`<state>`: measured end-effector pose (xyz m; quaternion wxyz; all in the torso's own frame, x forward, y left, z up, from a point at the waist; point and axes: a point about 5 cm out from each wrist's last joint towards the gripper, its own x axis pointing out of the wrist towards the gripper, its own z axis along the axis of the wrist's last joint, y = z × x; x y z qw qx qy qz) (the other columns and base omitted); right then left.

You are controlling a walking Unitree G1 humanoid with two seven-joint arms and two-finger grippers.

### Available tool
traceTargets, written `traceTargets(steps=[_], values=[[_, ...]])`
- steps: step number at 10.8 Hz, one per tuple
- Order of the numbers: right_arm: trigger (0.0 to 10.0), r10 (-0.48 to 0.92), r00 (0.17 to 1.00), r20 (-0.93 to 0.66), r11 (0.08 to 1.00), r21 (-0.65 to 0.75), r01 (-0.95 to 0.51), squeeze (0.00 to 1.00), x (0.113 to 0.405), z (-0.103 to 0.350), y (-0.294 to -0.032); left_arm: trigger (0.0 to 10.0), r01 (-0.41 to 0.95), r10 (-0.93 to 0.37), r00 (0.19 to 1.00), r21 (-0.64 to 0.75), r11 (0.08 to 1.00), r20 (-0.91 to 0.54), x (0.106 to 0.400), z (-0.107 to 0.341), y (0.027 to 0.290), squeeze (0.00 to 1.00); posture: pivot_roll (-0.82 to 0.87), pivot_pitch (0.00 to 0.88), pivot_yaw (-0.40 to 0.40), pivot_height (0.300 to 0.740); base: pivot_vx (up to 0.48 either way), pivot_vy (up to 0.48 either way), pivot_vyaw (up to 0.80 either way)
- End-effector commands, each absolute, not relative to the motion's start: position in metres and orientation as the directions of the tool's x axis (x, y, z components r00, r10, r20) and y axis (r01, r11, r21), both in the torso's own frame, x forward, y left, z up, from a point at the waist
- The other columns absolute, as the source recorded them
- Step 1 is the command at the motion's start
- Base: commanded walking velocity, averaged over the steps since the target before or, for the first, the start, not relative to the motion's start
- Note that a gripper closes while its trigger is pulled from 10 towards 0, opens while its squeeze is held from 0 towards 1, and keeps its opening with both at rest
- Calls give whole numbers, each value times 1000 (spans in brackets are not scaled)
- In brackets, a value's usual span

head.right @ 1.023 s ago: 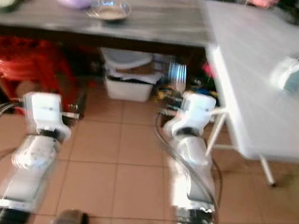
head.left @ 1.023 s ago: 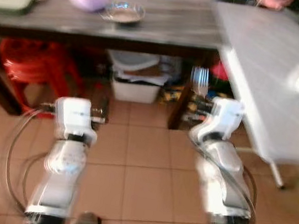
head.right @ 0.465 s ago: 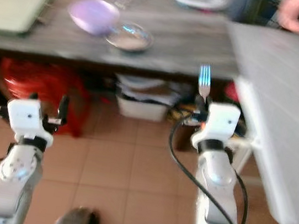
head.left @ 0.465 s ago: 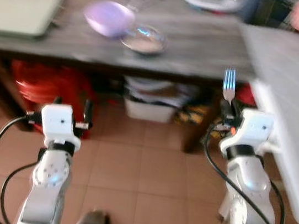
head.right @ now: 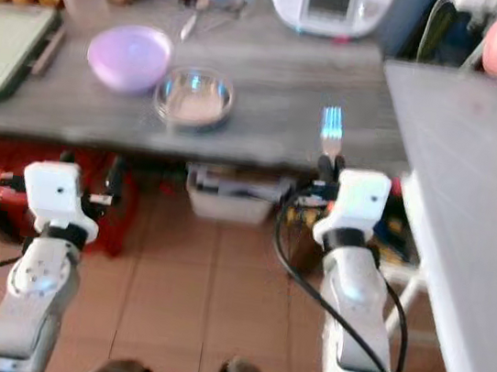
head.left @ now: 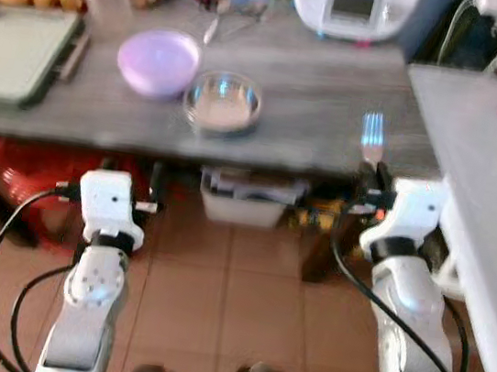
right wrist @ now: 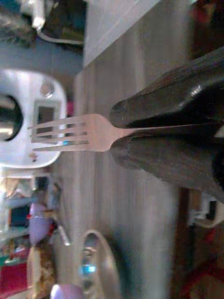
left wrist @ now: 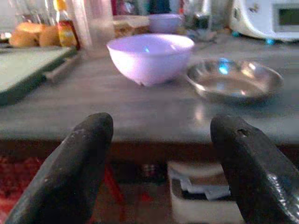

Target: Setting the table

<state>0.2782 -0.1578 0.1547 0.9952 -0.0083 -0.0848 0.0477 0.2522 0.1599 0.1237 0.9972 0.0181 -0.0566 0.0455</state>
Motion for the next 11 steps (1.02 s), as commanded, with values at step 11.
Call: traceTargets(steps=[11], values=[[10000, 84, 991, 107, 986, 134, -98, 0, 294, 150, -154, 10000, -273, 264, 960, 112, 956, 89, 236, 119, 200, 0, 11, 150, -16, 740, 175, 0, 0]])
